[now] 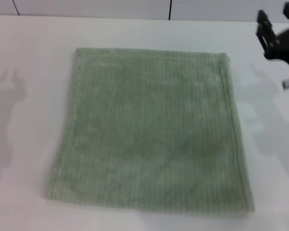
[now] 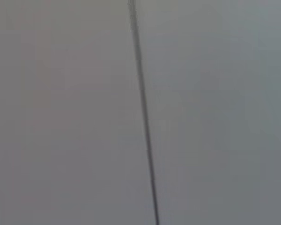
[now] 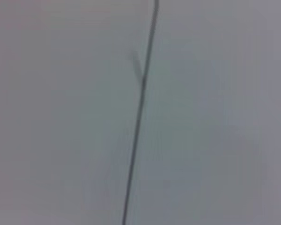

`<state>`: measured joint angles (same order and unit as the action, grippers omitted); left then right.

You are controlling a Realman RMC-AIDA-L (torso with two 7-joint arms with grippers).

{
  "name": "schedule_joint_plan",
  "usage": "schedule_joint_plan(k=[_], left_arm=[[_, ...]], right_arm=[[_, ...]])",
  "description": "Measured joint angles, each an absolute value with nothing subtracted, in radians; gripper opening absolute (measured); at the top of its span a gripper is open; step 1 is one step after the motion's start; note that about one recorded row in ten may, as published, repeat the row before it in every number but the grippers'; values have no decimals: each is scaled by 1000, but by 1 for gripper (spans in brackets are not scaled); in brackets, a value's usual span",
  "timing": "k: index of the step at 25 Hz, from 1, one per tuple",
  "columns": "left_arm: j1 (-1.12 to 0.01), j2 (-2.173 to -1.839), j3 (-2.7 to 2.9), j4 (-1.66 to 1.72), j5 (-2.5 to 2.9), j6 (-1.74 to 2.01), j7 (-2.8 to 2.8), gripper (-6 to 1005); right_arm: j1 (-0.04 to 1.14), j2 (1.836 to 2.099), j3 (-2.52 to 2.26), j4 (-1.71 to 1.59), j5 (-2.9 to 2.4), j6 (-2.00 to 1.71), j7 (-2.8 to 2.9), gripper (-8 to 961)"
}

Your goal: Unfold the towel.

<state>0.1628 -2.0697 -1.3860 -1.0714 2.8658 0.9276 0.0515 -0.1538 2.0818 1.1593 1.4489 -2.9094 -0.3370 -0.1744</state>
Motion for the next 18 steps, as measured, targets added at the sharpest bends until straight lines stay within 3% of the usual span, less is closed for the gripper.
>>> schedule_joint_plan(k=[5,9,13,18], left_arm=[[75,-2071,-1380,-622,2818,1391,-67,122],[-12,-2075,-1377,-352,2756,1499,-91,319],[-50,-2077,-1376,-252,2739,1500,-87,517],[-55,-2079,-1375,-235,2738,1496,-79,685]], right_arm=[[41,2086,1085,766,-2787,-1126,-62,594],[210,2090,965,350,-2548,-1596,-5,609],[220,2087,901,246,-2430,-1698,27,623],[189,2089,898,280,-2429,-1654,27,645]])
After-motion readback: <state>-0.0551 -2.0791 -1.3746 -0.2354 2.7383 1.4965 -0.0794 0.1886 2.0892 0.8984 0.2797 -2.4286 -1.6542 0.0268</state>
